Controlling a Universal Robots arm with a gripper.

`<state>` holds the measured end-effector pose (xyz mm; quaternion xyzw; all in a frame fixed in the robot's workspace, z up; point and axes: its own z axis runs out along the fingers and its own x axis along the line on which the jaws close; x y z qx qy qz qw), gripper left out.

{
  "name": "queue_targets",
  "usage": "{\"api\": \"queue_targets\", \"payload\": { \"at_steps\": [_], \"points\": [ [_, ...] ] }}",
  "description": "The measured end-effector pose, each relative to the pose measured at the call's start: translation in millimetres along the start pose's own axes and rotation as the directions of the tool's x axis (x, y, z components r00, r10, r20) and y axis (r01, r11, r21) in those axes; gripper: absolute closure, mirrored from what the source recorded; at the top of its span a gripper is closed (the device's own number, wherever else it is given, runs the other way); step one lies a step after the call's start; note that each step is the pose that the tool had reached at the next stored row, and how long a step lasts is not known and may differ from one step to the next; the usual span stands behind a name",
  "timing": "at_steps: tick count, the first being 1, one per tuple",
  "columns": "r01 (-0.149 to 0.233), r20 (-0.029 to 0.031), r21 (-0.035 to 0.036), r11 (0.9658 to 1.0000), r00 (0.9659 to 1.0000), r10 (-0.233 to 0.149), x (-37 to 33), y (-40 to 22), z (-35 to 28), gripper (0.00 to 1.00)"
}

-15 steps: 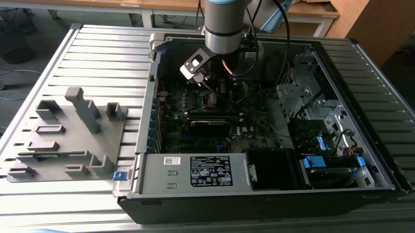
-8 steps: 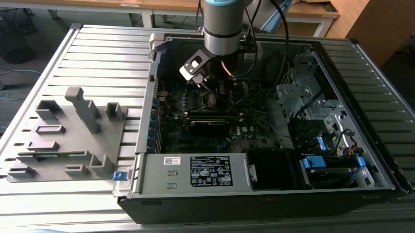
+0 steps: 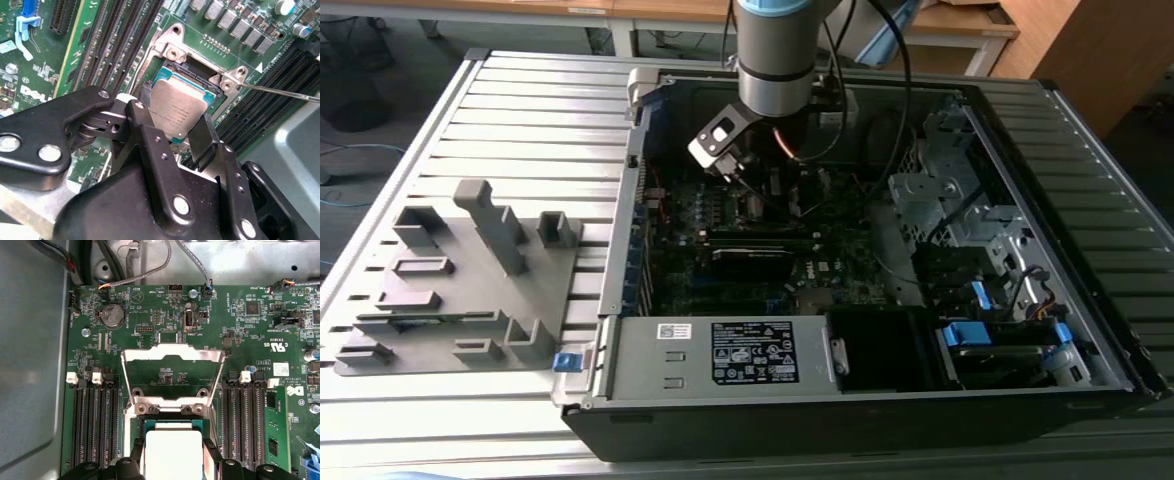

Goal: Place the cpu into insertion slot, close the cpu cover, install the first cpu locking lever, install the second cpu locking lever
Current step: 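Place the cpu into insertion slot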

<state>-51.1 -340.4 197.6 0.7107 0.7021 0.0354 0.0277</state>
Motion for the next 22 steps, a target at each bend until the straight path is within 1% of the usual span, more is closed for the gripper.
{"api": "queue_targets", "payload": {
  "at_steps": [8,16,22],
  "points": [
    [-0.001,-0.0006,-0.0001,1.0,1.0,0.001,2.6,-0.8,2.1,0.46],
    [-0.004,0.0,0.0,1.0,1.0,0.004,2.8,-2.2,5.1,0.46],
    [-0.005,-0.0001,0.0,1.0,1.0,0.005,2.8,-2.4,5.7,0.46]
  ]
}}
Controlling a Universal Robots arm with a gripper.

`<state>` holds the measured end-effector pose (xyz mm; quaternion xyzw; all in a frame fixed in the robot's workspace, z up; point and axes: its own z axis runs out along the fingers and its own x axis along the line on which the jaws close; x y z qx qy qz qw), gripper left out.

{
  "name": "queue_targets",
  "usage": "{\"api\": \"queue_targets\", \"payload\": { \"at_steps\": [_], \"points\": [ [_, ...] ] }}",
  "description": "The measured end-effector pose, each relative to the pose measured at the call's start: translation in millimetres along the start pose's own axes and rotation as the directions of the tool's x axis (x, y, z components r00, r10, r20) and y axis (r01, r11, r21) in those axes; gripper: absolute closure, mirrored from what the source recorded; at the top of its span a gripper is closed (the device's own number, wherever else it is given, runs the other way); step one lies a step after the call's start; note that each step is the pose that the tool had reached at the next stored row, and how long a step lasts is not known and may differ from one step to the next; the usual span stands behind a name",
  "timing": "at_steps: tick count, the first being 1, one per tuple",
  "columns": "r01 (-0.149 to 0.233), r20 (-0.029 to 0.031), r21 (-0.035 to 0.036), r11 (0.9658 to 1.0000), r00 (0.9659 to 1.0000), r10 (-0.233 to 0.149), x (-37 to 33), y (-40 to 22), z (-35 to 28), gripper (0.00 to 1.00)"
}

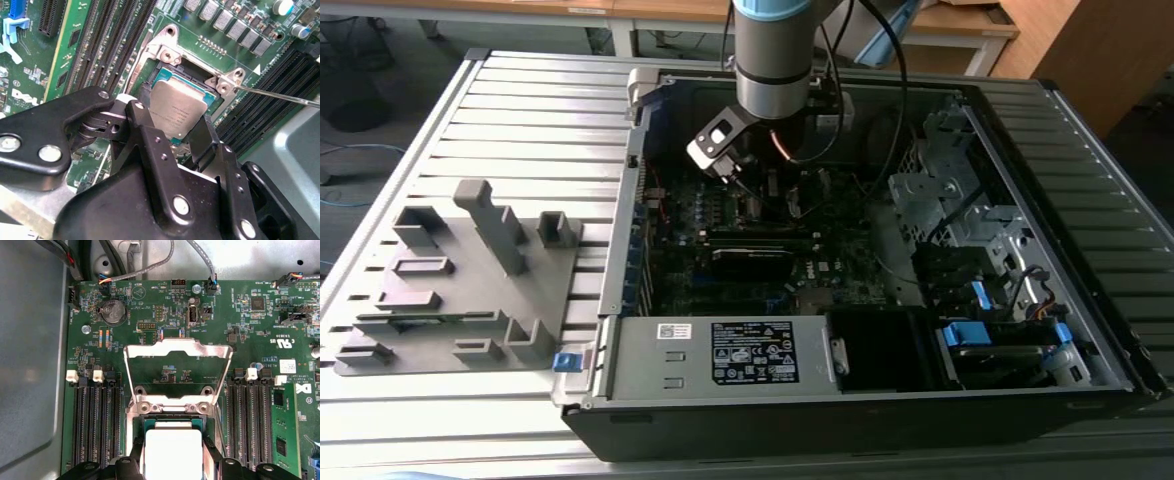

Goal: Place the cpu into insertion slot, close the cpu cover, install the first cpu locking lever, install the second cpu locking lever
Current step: 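Place the cpu into insertion slot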

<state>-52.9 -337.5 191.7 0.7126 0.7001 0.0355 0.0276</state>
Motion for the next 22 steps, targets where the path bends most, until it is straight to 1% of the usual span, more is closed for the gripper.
{"api": "queue_targets", "payload": {
  "at_steps": [8,19,21,22],
  "points": [
    [0.0,0.0005,0.0004,1.0,1.0,0.0,-0.1,-0.3,1.7,0.46],
    [0.0,-0.0003,0.0,1.0,1.0,0.0,0.0,-0.2,2.2,0.46],
    [0.0,-0.0018,-0.0009,1.0,1.0,0.0,0.3,-0.1,2.7,0.45],
    [0.0,-0.0014,-0.0009,1.0,1.0,0.0,0.2,-0.1,2.7,0.39]
  ]
}}
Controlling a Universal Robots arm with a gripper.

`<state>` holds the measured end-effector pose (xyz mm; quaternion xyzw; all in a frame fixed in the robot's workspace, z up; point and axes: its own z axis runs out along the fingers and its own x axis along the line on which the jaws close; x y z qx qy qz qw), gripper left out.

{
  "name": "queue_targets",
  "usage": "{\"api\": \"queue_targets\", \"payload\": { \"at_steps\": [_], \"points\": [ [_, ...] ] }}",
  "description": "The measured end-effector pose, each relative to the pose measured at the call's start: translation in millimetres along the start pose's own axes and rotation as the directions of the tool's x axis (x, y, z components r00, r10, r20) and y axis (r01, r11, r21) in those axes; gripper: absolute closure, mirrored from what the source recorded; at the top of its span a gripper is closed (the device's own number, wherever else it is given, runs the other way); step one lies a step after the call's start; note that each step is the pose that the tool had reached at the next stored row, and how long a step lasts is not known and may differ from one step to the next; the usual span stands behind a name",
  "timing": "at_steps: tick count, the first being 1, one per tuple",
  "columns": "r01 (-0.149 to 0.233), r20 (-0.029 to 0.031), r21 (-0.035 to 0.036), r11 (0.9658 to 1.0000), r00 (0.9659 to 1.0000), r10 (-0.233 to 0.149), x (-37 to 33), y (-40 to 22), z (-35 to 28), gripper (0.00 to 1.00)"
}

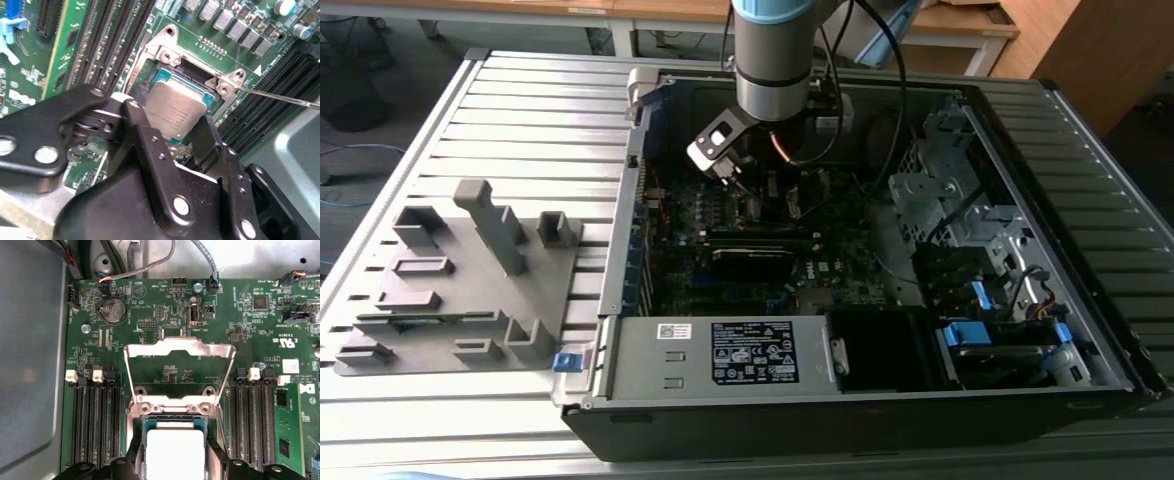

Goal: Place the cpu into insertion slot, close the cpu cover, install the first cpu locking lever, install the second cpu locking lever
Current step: 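Place the cpu into insertion slot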

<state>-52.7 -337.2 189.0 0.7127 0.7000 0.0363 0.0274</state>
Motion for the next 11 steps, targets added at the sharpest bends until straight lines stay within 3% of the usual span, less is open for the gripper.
{"api": "queue_targets", "payload": {
  "at_steps": [5,11],
  "points": [
    [0.0,0.0011,0.0008,1.0,1.0,0.0,-0.2,0.0,-1.2,0.39],
    [0.0,0.0012,0.0007,1.0,1.0,0.0,-0.1,0.8,-10.2,0.39]
  ]
}}
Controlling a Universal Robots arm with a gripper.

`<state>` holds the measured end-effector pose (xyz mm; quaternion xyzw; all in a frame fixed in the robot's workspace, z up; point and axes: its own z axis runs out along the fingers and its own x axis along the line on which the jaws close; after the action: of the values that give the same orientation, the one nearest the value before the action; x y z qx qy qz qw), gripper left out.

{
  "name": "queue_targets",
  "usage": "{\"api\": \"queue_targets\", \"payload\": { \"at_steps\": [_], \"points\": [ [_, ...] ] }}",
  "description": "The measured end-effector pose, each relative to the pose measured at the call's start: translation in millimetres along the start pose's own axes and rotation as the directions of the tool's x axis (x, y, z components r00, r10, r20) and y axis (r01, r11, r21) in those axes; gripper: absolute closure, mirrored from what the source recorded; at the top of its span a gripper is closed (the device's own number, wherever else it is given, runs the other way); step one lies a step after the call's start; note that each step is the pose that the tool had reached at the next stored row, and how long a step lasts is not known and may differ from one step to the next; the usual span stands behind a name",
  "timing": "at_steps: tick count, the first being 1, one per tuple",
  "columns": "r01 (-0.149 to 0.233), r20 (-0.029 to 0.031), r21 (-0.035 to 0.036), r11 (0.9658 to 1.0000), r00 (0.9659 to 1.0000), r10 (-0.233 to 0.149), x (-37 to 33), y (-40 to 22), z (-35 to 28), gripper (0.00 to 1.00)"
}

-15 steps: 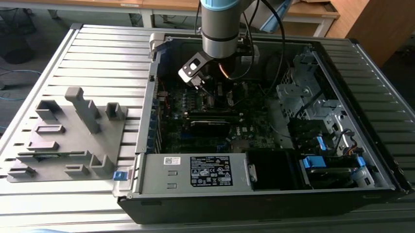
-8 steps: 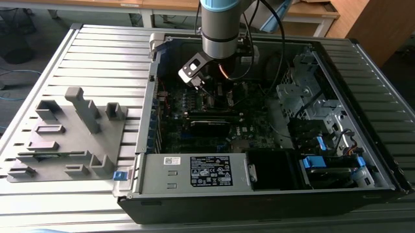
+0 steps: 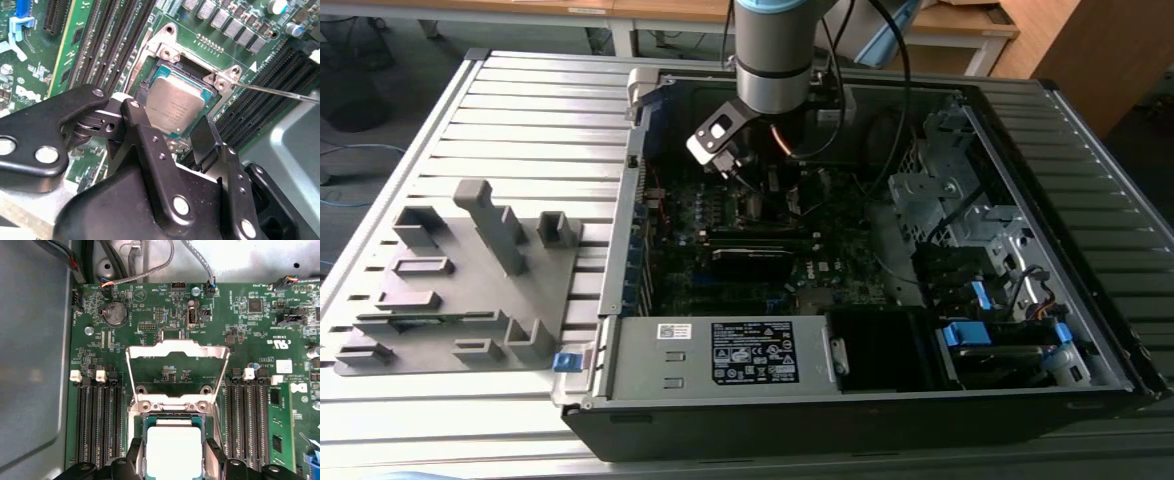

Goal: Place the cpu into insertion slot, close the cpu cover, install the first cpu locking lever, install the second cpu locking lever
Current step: 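Place the cpu into insertion slot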

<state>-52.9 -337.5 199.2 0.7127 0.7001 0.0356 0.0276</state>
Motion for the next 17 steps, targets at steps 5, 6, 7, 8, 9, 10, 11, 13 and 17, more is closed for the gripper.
{"api": "queue_targets", "payload": {
  "at_steps": [5,6,7,8,9,10,11,13,17],
  "points": [
    [0.0,-0.0001,-0.0001,1.0,1.0,0.0,0.1,0.3,-3.2,0.39],
    [0.0,-0.0002,-0.0001,1.0,1.0,0.0,0.1,0.3,-3.2,0.39],
    [0.0,0.0,0.0,1.0,1.0,0.0,0.0,0.3,-3.3,0.39],
    [0.0,0.0001,0.0001,1.0,1.0,0.0,0.0,0.3,-3.3,0.39],
    [0.0,0.0001,0.0001,1.0,1.0,0.0,0.0,0.3,-3.3,0.39],
    [0.0,0.0001,0.0001,1.0,1.0,0.0,0.0,0.3,-3.3,0.41],
    [0.0,0.0,0.0001,1.0,1.0,0.0,0.1,0.3,-3.3,0.47],
    [0.0,0.0001,0.0001,1.0,1.0,0.0,0.0,0.3,-3.4,0.53],
    [0.0,0.0,0.0,1.0,1.0,0.0,0.1,0.3,-3.5,0.71]
  ]
}}
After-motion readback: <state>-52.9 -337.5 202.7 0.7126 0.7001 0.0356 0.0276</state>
